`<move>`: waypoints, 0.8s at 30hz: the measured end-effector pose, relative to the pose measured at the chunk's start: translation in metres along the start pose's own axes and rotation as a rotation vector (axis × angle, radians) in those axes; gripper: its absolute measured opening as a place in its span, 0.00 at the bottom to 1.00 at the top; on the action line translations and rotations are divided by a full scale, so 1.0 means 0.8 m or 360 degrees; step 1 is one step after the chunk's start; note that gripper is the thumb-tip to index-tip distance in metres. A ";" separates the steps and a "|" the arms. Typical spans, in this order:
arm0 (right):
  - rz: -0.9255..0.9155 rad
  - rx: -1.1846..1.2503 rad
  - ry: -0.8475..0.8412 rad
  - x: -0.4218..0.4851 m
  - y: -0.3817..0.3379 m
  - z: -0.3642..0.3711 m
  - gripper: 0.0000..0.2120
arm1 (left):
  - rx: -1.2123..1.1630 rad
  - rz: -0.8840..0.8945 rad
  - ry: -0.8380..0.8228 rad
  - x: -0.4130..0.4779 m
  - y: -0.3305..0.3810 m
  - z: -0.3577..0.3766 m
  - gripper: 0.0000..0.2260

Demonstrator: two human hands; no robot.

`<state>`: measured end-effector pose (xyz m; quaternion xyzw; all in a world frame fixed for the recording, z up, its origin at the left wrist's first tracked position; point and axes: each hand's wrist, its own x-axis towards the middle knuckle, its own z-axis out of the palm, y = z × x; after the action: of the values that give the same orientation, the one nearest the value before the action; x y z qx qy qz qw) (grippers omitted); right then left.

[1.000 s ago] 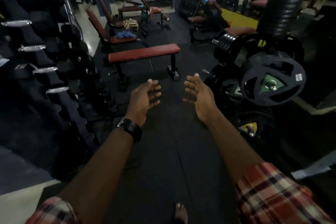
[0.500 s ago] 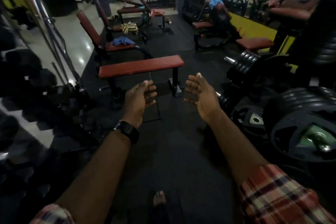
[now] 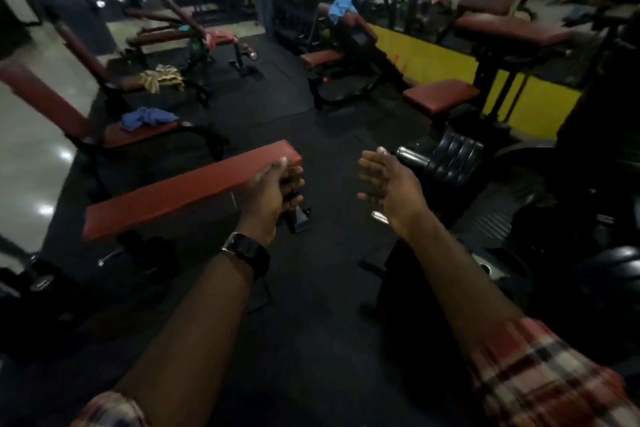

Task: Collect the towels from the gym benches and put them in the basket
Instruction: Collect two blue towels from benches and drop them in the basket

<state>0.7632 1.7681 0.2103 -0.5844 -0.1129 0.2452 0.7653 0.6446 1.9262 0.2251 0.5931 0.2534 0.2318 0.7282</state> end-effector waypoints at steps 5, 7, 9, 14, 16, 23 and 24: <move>-0.0031 -0.0018 0.0089 0.169 -0.004 -0.029 0.11 | 0.0039 -0.0041 -0.0104 0.182 -0.011 0.049 0.14; -0.0038 -0.0014 0.0110 0.246 -0.016 -0.035 0.12 | 0.0047 -0.0028 -0.0125 0.261 -0.007 0.069 0.14; -0.0022 -0.0003 0.0131 0.327 -0.034 -0.035 0.13 | 0.0053 -0.0028 -0.0117 0.339 0.000 0.089 0.14; -0.0002 -0.0036 0.0136 0.490 -0.065 -0.018 0.12 | 0.0085 -0.0057 -0.0104 0.500 0.011 0.121 0.14; 0.0021 -0.0031 0.0141 0.545 -0.070 -0.013 0.11 | 0.0089 -0.0063 -0.0091 0.557 0.011 0.128 0.14; 0.0051 -0.0054 0.0178 0.774 -0.067 -0.009 0.11 | 0.0110 -0.0054 -0.0106 0.787 0.002 0.161 0.14; 0.0063 -0.0043 0.0178 0.804 -0.067 -0.008 0.11 | 0.0100 -0.0051 -0.0113 0.818 0.005 0.164 0.13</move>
<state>1.3285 2.0781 0.1859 -0.6096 -0.0618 0.2257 0.7574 1.2288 2.2463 0.1893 0.6194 0.2438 0.1909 0.7214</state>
